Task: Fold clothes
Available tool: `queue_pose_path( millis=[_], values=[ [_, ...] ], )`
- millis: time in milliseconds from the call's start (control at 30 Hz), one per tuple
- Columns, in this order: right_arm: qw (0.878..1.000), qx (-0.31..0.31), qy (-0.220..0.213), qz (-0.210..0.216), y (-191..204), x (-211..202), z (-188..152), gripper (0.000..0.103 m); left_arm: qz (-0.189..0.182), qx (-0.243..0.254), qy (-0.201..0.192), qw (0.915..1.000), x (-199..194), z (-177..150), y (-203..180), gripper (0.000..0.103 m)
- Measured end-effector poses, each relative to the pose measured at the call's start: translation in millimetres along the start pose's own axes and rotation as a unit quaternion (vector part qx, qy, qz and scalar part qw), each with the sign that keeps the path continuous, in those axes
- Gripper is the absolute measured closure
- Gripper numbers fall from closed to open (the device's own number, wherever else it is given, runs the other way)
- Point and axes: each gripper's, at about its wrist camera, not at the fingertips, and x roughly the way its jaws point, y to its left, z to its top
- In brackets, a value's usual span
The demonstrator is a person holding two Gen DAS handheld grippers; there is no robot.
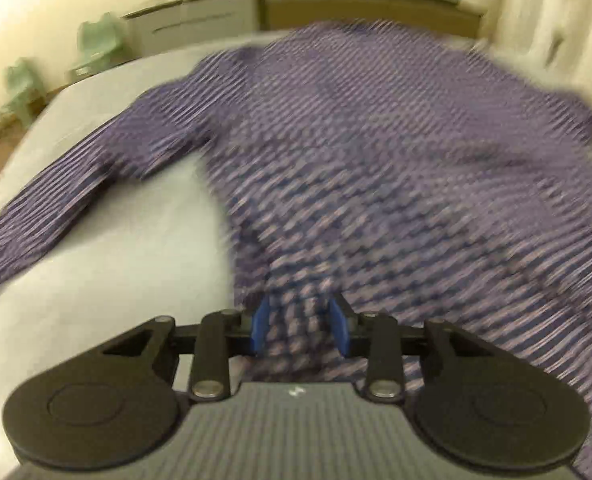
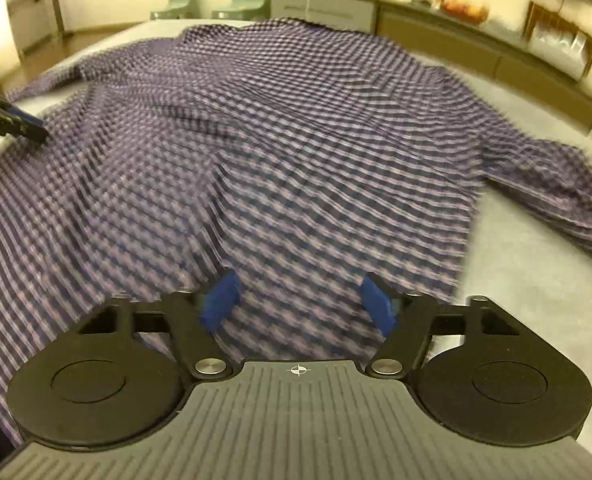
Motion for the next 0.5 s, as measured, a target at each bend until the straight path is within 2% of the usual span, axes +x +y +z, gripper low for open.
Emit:
queue_pose_path(
  millis=[33,67,100,133,167,200,233,267,333,400,467,500],
  values=[
    [1.000,0.011,0.005,-0.018,-7,-6,-5,0.026,0.021,-0.011,0.003,0.9997,-3,-3,9,0.059],
    [0.999,0.023,0.010,-0.036,-14,-11,-10,0.025,0.043,-0.023,0.010,0.9988,-8,-6,17,0.068],
    [0.998,0.034,0.015,-0.054,-22,-17,-15,0.025,0.051,-0.034,0.009,0.9981,-14,-9,23,0.069],
    [0.997,0.040,0.019,-0.070,-25,-22,-19,0.027,0.038,-0.040,0.002,0.9985,-27,-14,26,0.069],
    [0.995,0.043,0.023,-0.084,-27,-28,-22,0.034,0.013,-0.036,-0.008,0.9992,-43,-20,23,0.069],
    [0.996,0.039,0.015,-0.084,-18,-38,-27,0.036,-0.015,-0.020,-0.020,0.9995,-56,-27,16,0.068],
    [0.996,0.032,0.004,-0.078,-5,-51,-33,0.036,-0.051,0.010,-0.033,0.9981,-72,-38,2,0.060],
    [0.999,0.021,-0.012,-0.048,14,-65,-37,0.036,-0.081,0.047,-0.038,0.9949,-85,-49,-11,0.050],
    [0.999,-0.022,-0.037,0.031,61,-89,-47,0.034,-0.108,0.137,-0.050,0.9835,-103,-80,-42,0.049],
    [0.990,-0.092,-0.048,0.094,113,-103,-63,0.033,-0.113,0.227,-0.064,0.9651,-112,-110,-73,0.047],
    [0.977,-0.173,-0.044,0.116,156,-100,-77,0.032,-0.106,0.303,-0.065,0.9447,-108,-138,-96,0.046],
    [0.970,-0.214,-0.042,0.106,172,-95,-84,0.032,-0.097,0.333,-0.066,0.9356,-104,-148,-105,0.045]
  ],
)
